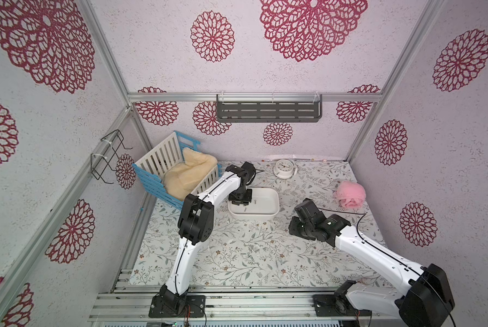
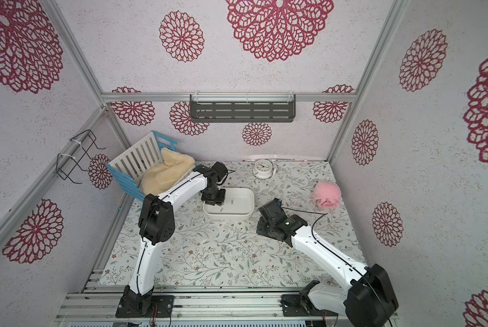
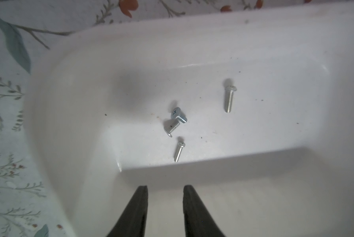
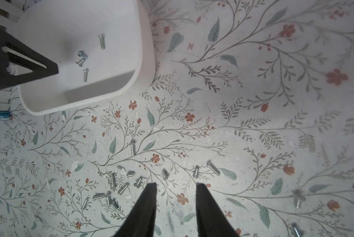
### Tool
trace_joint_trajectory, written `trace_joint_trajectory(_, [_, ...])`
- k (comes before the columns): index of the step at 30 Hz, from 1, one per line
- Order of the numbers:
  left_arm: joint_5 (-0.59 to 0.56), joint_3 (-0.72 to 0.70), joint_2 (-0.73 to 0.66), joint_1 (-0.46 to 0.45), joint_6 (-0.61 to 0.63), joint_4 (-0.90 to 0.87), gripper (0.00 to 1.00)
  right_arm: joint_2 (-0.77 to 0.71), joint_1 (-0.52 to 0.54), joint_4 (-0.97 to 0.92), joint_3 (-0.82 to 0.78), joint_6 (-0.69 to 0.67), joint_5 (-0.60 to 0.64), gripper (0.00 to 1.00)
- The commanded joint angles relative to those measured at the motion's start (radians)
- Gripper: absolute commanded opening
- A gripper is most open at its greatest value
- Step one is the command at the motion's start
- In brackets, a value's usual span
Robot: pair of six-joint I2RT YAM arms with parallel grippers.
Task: Put the screws on the desktop into the storage box
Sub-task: Place the screw in the storage box, then pick up the screw from the center of the board.
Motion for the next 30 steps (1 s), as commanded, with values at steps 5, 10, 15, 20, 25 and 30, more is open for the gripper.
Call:
trace_joint_trajectory(5, [-0.041, -0.011, -0.272, 0.025, 0.018, -0.009, 0.42, -0.015, 0.003, -0.021, -0.033, 0.063, 0.019, 0.37])
trace_joint_trajectory(10, [-0.044, -0.109, -0.391, 0.049, 0.023, -0.007, 0.45, -0.026, 0.0, -0.017, -0.104, 0.13, 0.025, 0.39])
trace_joint_trajectory(15, [-0.045, -0.231, -0.463, 0.082, 0.032, -0.006, 0.46, -0.044, -0.026, -0.049, -0.154, 0.141, 0.041, 0.39])
trace_joint_trajectory(20, [-0.021, -0.366, -0.525, 0.118, 0.029, 0.033, 0.47, -0.081, -0.053, -0.06, -0.204, 0.161, 0.031, 0.39])
trace_joint_trajectory(25, [0.001, -0.468, -0.563, 0.134, 0.028, 0.066, 0.48, -0.096, -0.063, -0.094, -0.21, 0.18, 0.053, 0.39])
trace_joint_trajectory(30, [0.031, -0.547, -0.591, 0.152, 0.03, 0.099, 0.48, -0.111, -0.11, -0.157, -0.205, 0.168, 0.086, 0.39])
